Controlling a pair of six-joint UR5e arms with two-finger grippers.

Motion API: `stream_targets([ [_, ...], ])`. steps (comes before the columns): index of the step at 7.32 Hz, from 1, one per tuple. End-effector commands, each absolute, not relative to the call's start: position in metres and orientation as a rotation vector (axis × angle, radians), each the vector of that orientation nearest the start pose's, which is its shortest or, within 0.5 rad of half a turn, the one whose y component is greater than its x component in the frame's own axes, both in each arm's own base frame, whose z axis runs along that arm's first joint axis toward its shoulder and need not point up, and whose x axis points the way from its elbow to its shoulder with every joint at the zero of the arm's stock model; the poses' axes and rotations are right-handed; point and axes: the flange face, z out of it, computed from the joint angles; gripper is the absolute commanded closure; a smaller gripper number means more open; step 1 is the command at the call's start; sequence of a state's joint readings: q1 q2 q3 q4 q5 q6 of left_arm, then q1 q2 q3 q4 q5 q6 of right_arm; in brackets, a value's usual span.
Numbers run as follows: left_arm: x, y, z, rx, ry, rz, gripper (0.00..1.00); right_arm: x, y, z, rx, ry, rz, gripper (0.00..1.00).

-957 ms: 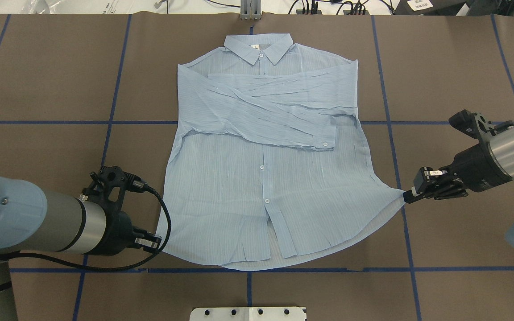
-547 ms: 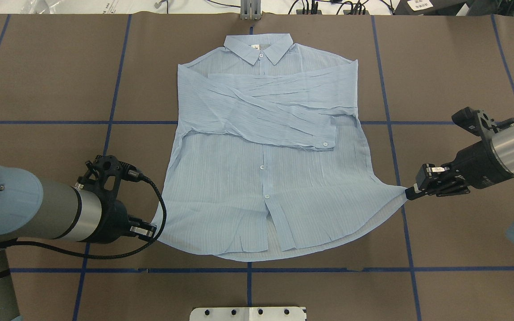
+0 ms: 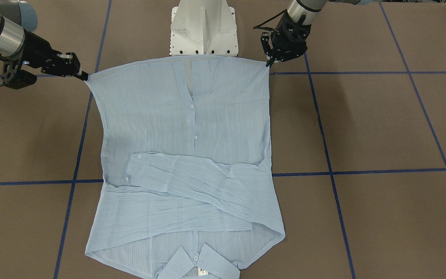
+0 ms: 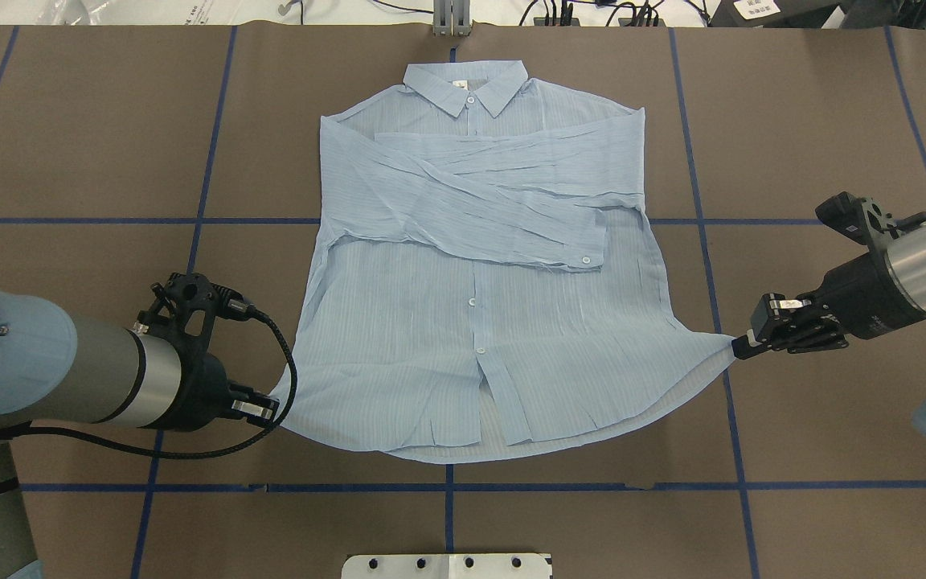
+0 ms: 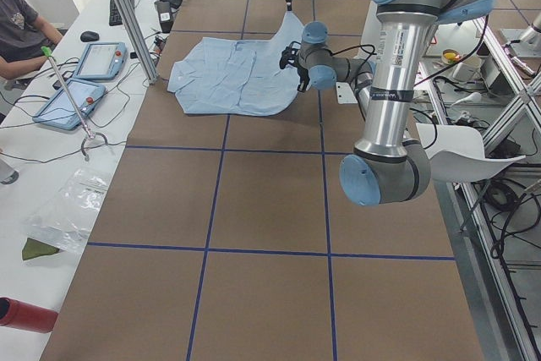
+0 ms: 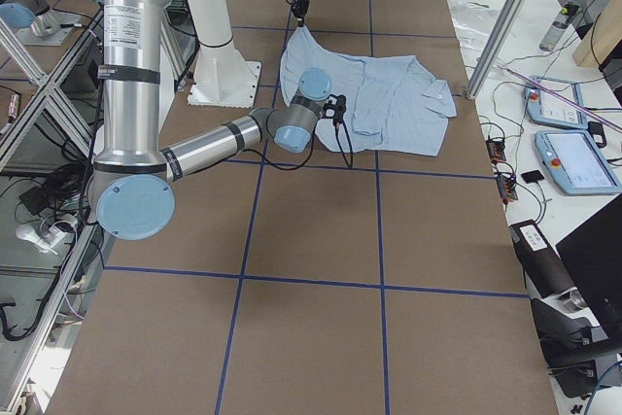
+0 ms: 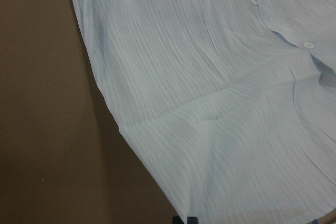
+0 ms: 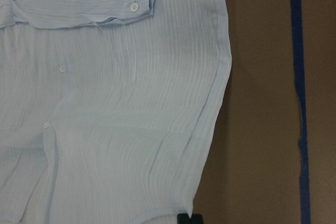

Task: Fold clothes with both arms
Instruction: 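Grasp the other hem corner with the left gripper, lifting the hem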

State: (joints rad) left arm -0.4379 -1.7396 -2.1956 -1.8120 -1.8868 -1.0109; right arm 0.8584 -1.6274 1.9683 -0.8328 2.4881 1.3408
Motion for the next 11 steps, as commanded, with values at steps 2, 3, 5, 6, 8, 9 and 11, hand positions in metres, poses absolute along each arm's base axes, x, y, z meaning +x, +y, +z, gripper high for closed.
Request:
stream_targets([
  [2,0.39,-0.298,0.266,0.24,1.036,0.268,1.0,-0.247,-0.376,0.399,-0.192,-1.266,0.051,1.0],
  [3,0.389,-0.3,0.267,0.241,1.035,0.264,1.0,-0.246,-0.377,0.4,-0.191,-1.265,0.056,1.0],
  [5,0.387,-0.305,0.268,0.244,1.031,0.255,1.0,-0.243,-0.38,0.4,-0.186,-1.266,0.063,1.0],
  [6,0.386,-0.305,0.268,0.225,1.04,0.264,1.0,-0.243,-0.38,0.401,-0.187,-1.264,0.066,1.0],
  [8,0.385,-0.31,0.271,0.227,1.034,0.261,1.0,-0.243,-0.382,0.403,-0.186,-1.263,0.069,1.0],
  [9,0.384,-0.311,0.27,0.232,1.034,0.262,1.0,-0.242,-0.383,0.402,-0.184,-1.265,0.07,1.0],
  [11,0.383,-0.313,0.265,0.224,1.047,0.254,1.0,-0.241,-0.386,0.396,-0.173,-1.273,0.069,1.0],
])
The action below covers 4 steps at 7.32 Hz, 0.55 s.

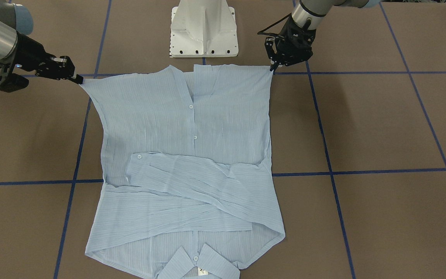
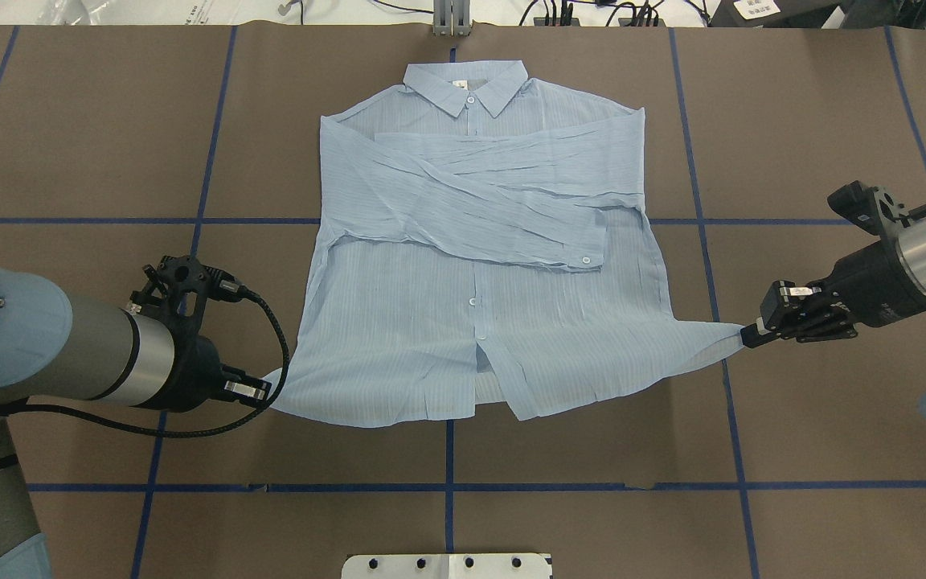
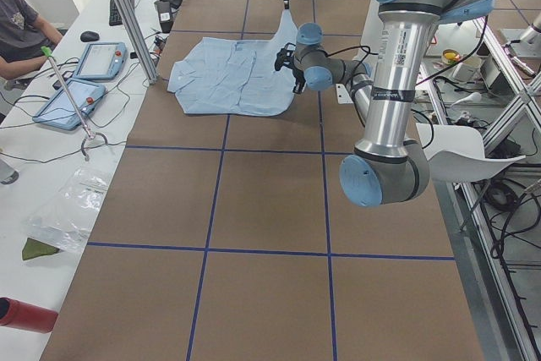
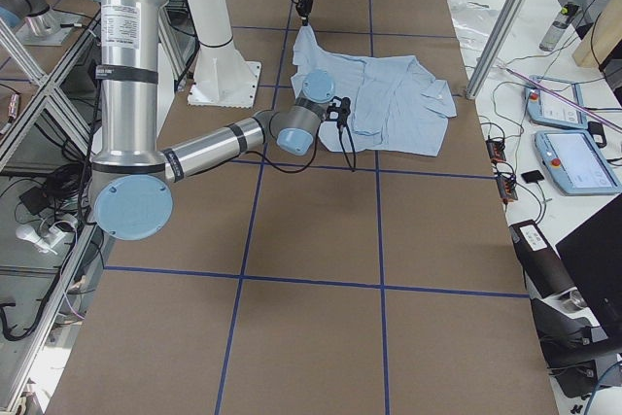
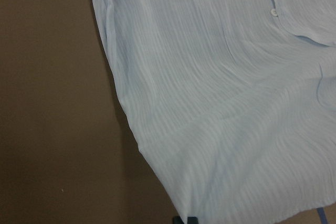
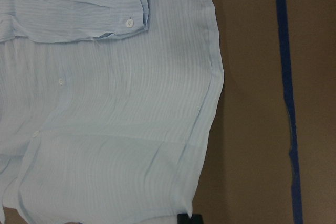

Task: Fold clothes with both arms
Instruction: 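Grasp the other hem corner with the left gripper, lifting the hem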

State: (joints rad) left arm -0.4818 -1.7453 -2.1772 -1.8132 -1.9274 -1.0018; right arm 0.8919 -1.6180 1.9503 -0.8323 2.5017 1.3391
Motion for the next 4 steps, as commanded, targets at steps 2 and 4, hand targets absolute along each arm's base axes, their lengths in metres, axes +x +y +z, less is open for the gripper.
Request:
stream_targets([
  [2,0.374,-0.326,0.257,0.25,1.058,0.23,1.0,-0.239,-0.394,0.388,-0.149,-1.285,0.072,1.0],
  [4,0.358,-0.345,0.252,0.279,1.063,0.198,1.0,-0.232,-0.416,0.381,-0.112,-1.295,0.103,1.0],
])
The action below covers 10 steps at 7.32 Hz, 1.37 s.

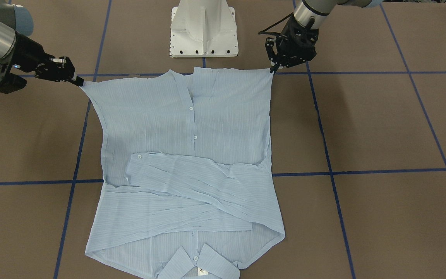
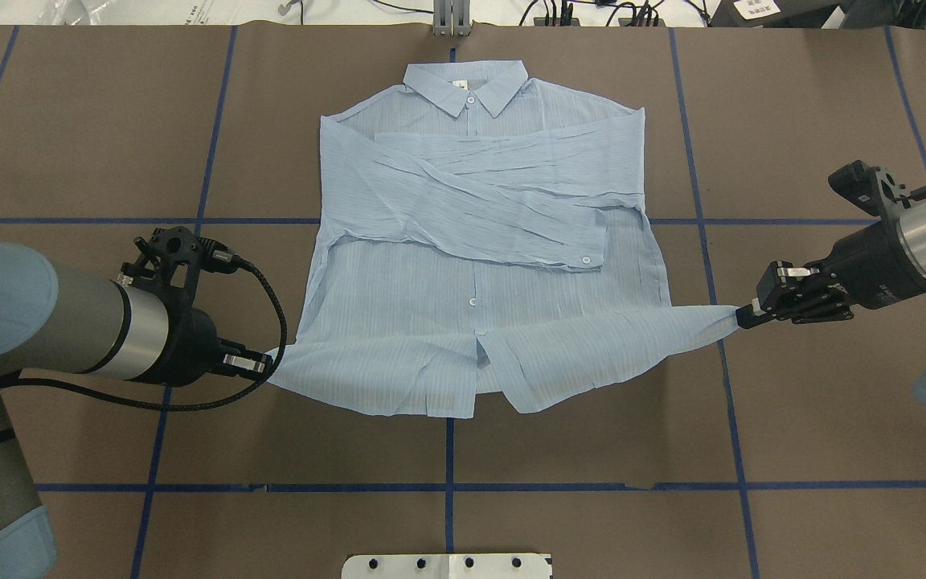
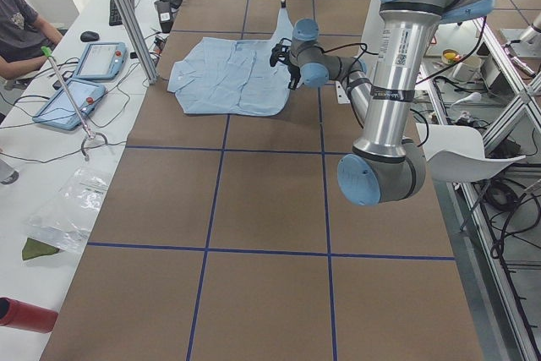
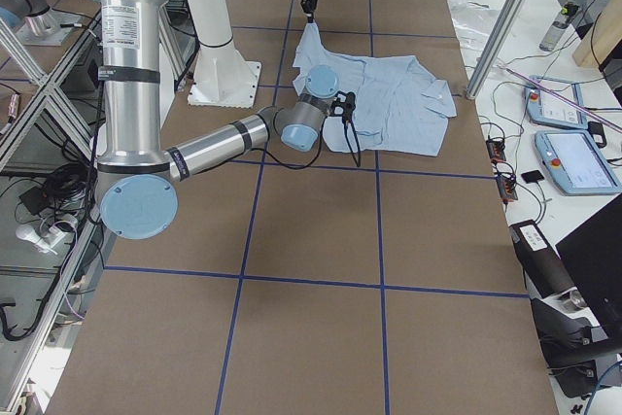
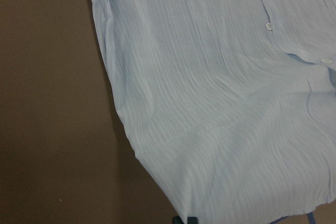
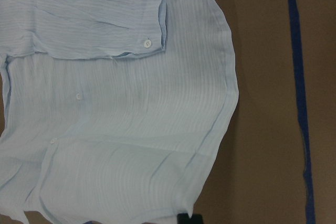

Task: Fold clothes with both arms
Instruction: 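Carry the hem with both grippers up over the shirt toward the collar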

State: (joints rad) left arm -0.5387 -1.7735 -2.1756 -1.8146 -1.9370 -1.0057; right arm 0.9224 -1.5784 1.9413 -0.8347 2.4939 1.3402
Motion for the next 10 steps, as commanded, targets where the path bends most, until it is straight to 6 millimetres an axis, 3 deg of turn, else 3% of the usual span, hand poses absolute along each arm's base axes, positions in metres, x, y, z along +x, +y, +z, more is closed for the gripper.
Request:
stream_targets([
  [1,0.359,-0.363,0.241,0.303,1.071,0.175,1.0,-0.228,-0.434,0.377,-0.093,-1.3,0.129,1.0],
  [2,0.37,-0.386,0.234,0.317,1.068,0.154,1.0,-0.219,-0.456,0.367,-0.057,-1.312,0.155,1.0],
  [3,0.377,-0.415,0.225,0.338,1.066,0.123,1.0,-0.221,-0.473,0.363,-0.046,-1.315,0.167,1.0],
  [4,0.382,-0.441,0.235,0.358,1.065,0.1,1.0,-0.23,-0.497,0.36,-0.043,-1.313,0.177,1.0],
  [7,0.349,-0.521,0.271,0.414,1.083,0.072,1.0,-0.236,-0.574,0.365,-0.035,-1.286,0.244,1.0],
  [8,0.349,-0.546,0.273,0.408,1.085,0.059,1.0,-0.236,-0.594,0.371,-0.04,-1.273,0.268,1.0],
  [10,0.363,-0.591,0.268,0.404,1.091,0.04,1.0,-0.239,-0.642,0.354,-0.031,-1.268,0.302,1.0],
])
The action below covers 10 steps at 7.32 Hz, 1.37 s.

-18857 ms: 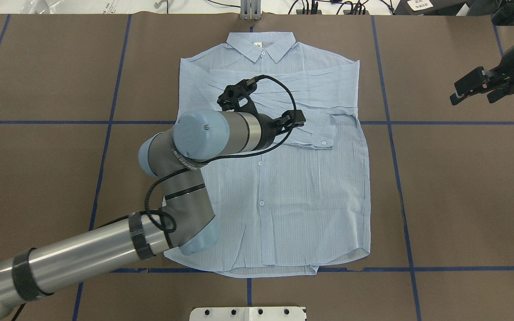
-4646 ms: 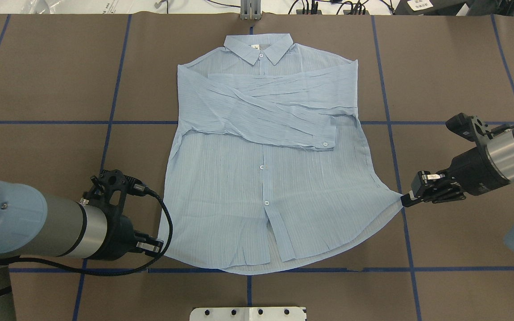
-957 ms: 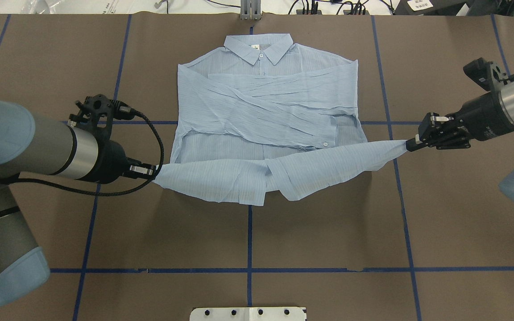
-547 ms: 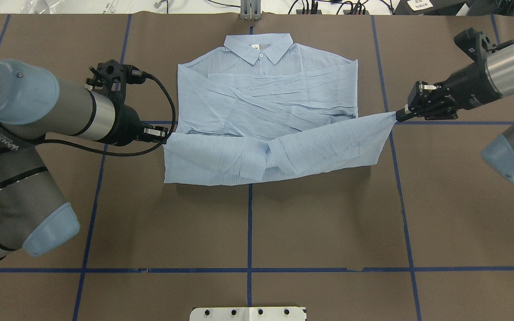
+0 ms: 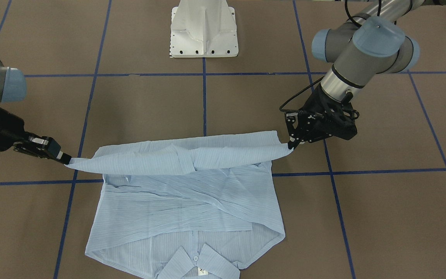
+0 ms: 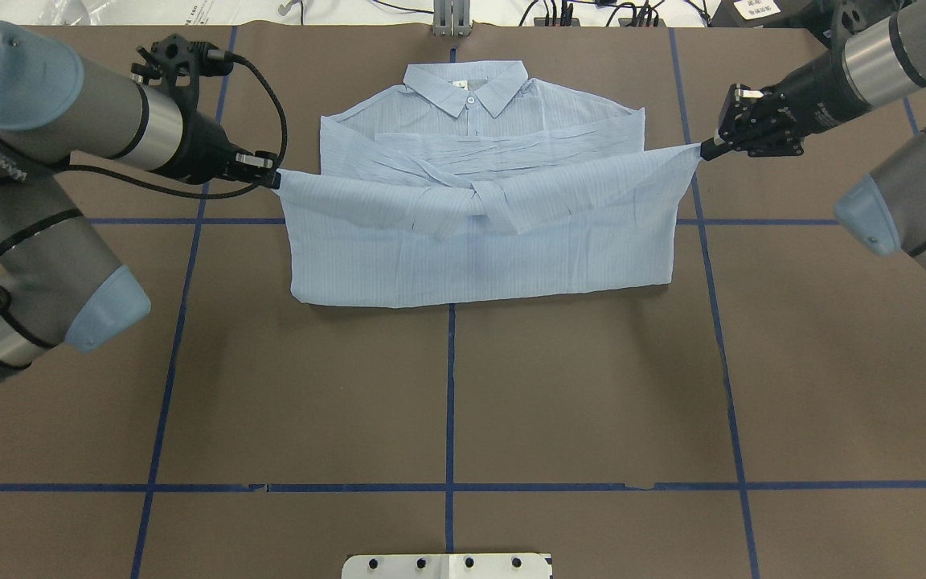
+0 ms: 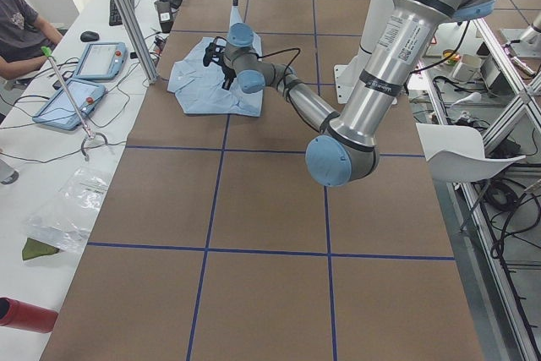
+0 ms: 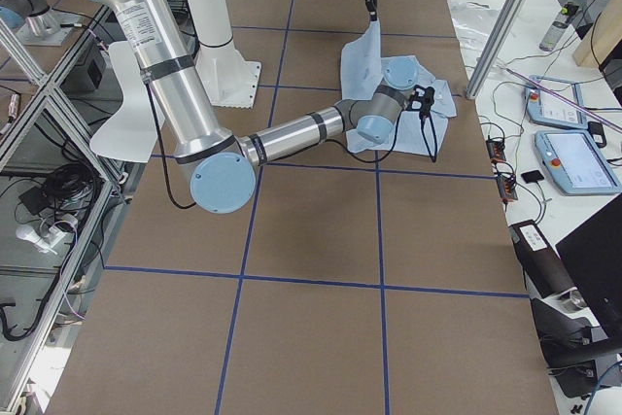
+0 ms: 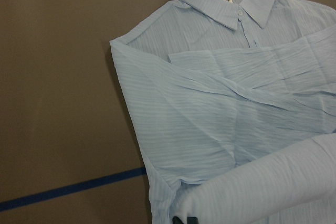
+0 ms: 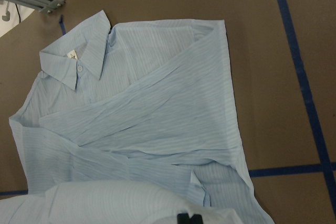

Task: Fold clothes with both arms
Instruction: 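Carry the hem with both grippers up over the shirt toward the collar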

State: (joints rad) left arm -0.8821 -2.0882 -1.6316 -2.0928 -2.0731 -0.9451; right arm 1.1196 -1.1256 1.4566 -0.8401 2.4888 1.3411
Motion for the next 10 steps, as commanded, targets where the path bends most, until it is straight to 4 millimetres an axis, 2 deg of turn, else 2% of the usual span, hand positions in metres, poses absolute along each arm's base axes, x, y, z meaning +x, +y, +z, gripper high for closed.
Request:
stream_targets([
  [1,0.377,-0.612,0.279,0.412,1.098,0.038,1.0,-0.247,-0.66,0.354,-0.036,-1.256,0.312,1.0],
  [3,0.375,-0.639,0.307,0.419,1.084,0.017,1.0,-0.264,-0.694,0.349,-0.041,-1.227,0.343,1.0],
  [5,0.379,-0.65,0.331,0.417,1.075,0.012,1.0,-0.284,-0.724,0.349,-0.048,-1.186,0.374,1.0],
  [6,0.384,-0.658,0.333,0.421,1.077,0.012,1.0,-0.292,-0.736,0.352,-0.048,-1.166,0.382,1.0],
  [7,0.397,-0.676,0.321,0.416,1.072,0.008,1.0,-0.302,-0.738,0.35,-0.042,-1.155,0.381,1.0],
  [8,0.403,-0.684,0.322,0.416,1.07,0.003,1.0,-0.314,-0.736,0.355,-0.039,-1.137,0.381,1.0],
  [9,0.405,-0.688,0.332,0.418,1.066,0.0,1.0,-0.328,-0.732,0.361,-0.044,-1.123,0.378,1.0],
  [10,0.41,-0.692,0.335,0.418,1.069,0.0,1.0,-0.336,-0.73,0.374,-0.062,-1.107,0.381,1.0],
])
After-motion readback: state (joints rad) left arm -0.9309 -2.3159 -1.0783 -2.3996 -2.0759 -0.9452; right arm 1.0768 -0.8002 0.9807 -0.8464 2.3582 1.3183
